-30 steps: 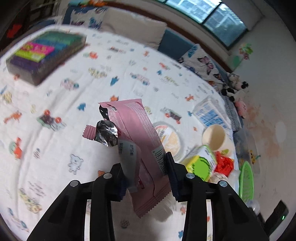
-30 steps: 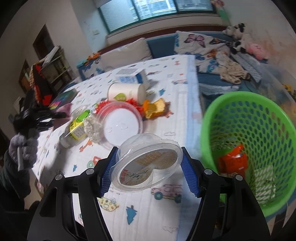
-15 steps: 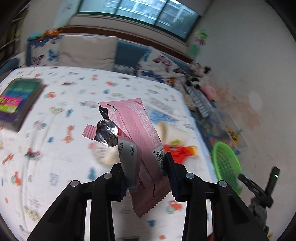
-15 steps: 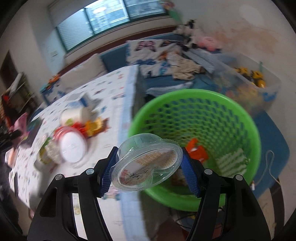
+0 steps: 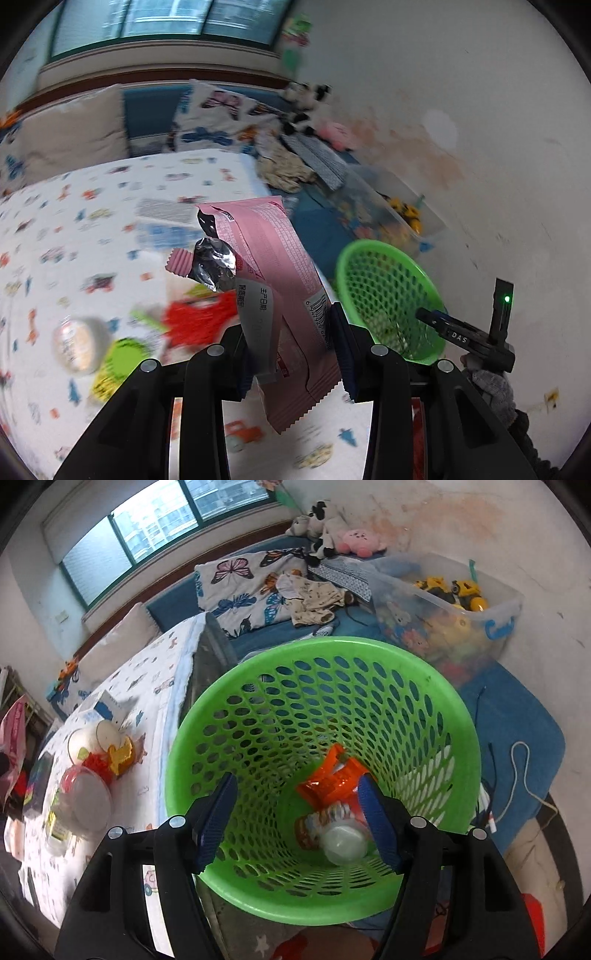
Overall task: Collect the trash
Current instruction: 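Grasp the pink package with the left gripper while the right gripper drops the container into the basket, then carry the pink package over the green basket and open the left gripper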
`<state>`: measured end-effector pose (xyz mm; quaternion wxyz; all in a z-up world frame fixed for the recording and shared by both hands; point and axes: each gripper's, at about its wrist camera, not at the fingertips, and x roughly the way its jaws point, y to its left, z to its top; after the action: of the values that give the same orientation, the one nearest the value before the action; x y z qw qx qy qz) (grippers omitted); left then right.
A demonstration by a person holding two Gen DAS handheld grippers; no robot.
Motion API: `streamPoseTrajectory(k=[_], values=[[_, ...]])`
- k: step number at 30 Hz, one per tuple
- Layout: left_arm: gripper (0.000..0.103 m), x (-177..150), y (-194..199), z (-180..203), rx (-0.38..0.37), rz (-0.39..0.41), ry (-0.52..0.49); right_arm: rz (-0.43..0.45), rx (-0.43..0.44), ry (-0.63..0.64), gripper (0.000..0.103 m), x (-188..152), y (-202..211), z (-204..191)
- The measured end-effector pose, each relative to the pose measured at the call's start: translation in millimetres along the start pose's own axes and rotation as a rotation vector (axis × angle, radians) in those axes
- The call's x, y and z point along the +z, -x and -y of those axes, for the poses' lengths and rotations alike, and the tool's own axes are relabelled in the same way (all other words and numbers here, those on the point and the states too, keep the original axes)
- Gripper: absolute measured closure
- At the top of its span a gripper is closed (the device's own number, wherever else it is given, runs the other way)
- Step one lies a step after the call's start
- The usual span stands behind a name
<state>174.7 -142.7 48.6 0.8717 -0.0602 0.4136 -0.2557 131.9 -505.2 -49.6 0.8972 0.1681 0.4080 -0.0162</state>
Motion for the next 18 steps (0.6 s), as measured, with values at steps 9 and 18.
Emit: streamPoseTrajectory(k=[9, 18], values=[[0.067, 12.6, -58.0, 68.1, -0.085, -0.094, -0.141, 0.041, -0.001, 0.015, 0.031, -4.9, 28.8, 4.4], [0.067, 11.9, -114.3, 111.3, -0.114, -0.178, -0.238, 0.056, 0.006, 0.01, 0.03, -20.1, 44.3, 7.1]])
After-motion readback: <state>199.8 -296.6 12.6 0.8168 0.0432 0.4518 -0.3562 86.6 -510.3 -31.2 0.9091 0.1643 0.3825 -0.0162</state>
